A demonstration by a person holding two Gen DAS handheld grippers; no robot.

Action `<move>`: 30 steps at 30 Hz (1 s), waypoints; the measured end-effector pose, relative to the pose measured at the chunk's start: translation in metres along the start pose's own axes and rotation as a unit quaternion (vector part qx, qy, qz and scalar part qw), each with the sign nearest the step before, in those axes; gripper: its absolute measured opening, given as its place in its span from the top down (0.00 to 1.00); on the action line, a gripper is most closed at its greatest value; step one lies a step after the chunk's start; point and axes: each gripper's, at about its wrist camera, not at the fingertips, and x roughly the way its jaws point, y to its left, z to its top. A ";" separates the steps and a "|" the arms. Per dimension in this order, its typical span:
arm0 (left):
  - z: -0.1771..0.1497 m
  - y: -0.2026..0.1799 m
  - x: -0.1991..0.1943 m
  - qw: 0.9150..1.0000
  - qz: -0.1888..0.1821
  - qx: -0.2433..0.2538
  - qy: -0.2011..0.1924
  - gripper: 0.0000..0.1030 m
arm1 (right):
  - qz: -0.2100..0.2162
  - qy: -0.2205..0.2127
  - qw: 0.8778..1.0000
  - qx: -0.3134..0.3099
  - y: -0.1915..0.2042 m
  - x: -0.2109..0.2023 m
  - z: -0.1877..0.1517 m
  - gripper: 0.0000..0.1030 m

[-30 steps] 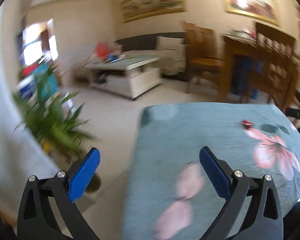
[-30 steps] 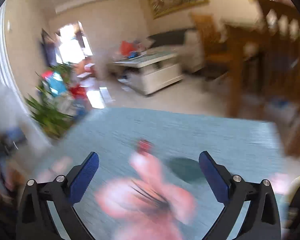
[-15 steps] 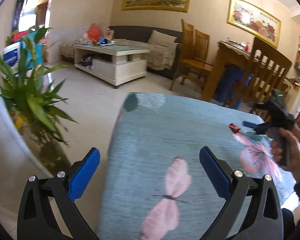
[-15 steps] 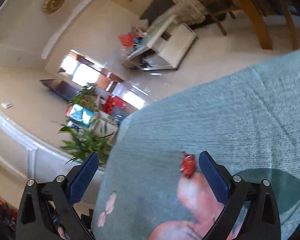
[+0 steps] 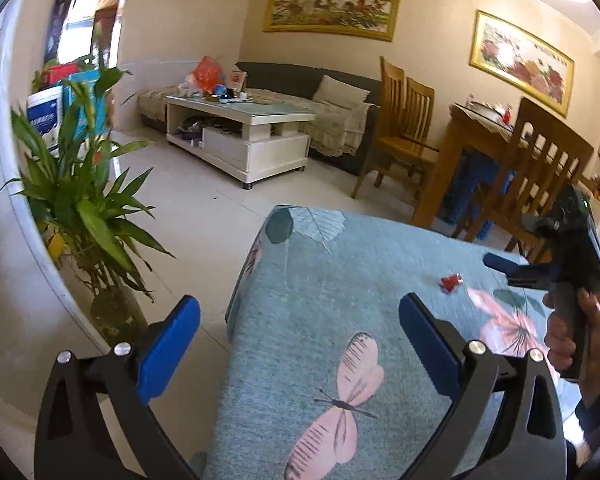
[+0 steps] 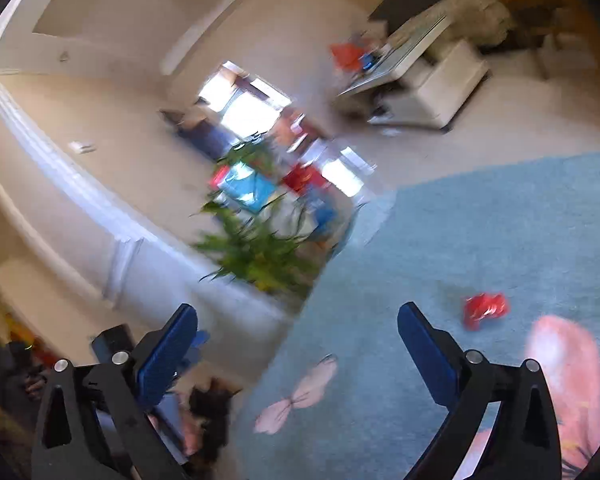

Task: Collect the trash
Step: 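Return the right tool to the table and grasp the red wrapper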

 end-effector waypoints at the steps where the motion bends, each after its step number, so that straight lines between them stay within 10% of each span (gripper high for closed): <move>1: 0.001 0.001 -0.001 1.000 0.001 -0.004 0.000 0.03 | -0.029 -0.003 1.000 -0.006 -0.003 -0.005 0.000 0.03; 13: 0.006 0.007 -0.018 1.000 0.027 -0.006 -0.015 0.03 | -0.164 0.051 0.985 0.028 -0.055 0.031 0.015 0.02; 21: 0.011 0.030 -0.031 0.998 0.052 -0.027 -0.023 0.03 | -0.151 0.086 0.985 0.021 -0.043 0.065 0.006 0.02; 26: 0.014 0.036 -0.040 0.997 0.059 -0.036 -0.031 0.03 | -0.017 0.120 0.993 0.002 0.018 0.101 -0.015 0.03; 30: 0.014 0.028 -0.039 0.998 0.054 -0.027 -0.028 0.03 | -0.082 0.113 0.987 -0.076 0.052 0.093 -0.019 0.03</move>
